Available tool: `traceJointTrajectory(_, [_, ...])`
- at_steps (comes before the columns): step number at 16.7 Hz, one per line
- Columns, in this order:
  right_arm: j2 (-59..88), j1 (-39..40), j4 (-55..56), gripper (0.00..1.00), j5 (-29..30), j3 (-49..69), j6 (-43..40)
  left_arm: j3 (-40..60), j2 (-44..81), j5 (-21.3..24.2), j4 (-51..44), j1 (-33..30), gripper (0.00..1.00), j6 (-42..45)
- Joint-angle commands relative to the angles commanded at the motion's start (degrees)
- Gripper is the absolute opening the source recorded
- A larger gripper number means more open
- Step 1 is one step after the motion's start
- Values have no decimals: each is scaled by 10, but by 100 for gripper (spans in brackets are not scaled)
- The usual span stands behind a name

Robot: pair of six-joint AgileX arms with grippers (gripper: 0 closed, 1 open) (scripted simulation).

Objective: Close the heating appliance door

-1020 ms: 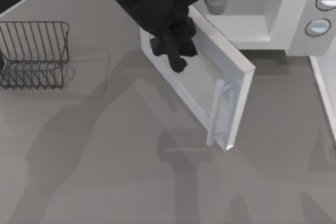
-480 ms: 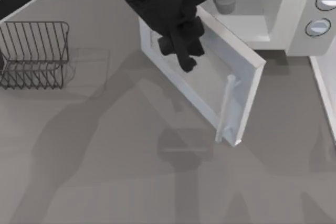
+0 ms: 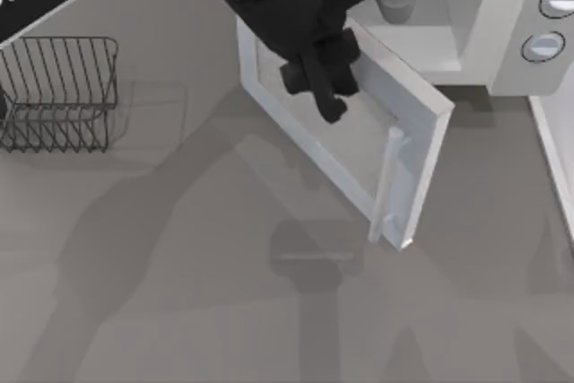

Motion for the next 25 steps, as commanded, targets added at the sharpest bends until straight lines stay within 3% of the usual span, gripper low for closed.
traceJointTrajectory(25, [0, 0, 0, 100, 0, 0, 0, 77, 59, -14, -14, -45, 0, -43])
